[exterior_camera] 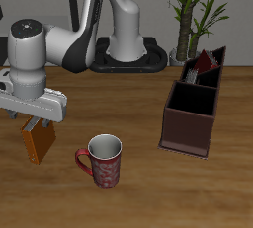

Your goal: Place the striped book into the left desk caddy's front compartment and place the red book into the left desk caddy's left compartment and place the orange book into the left desk caddy's back compartment

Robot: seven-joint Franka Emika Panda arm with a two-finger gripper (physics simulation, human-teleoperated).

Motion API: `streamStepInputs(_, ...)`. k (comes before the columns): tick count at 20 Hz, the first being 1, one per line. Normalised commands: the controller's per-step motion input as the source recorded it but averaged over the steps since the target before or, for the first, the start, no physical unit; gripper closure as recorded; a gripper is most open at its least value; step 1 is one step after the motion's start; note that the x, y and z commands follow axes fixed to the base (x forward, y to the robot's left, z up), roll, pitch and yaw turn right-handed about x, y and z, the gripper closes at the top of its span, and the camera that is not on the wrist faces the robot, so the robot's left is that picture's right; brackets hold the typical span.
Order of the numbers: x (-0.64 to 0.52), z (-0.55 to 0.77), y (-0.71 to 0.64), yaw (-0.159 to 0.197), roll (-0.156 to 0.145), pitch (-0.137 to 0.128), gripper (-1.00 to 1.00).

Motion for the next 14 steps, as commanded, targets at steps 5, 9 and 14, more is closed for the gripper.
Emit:
streamStepInputs(5,0.08,-0.17,-0.02,-0.037,0.001,0.041,1.00)
streamStepInputs(9,0.06,-0.09,-0.02,-0.029,0.002,0.024,1.00)
streamStepInputs(14,-0.05,0.05,0.07,-0.013,-0.002,0.002,1.00)
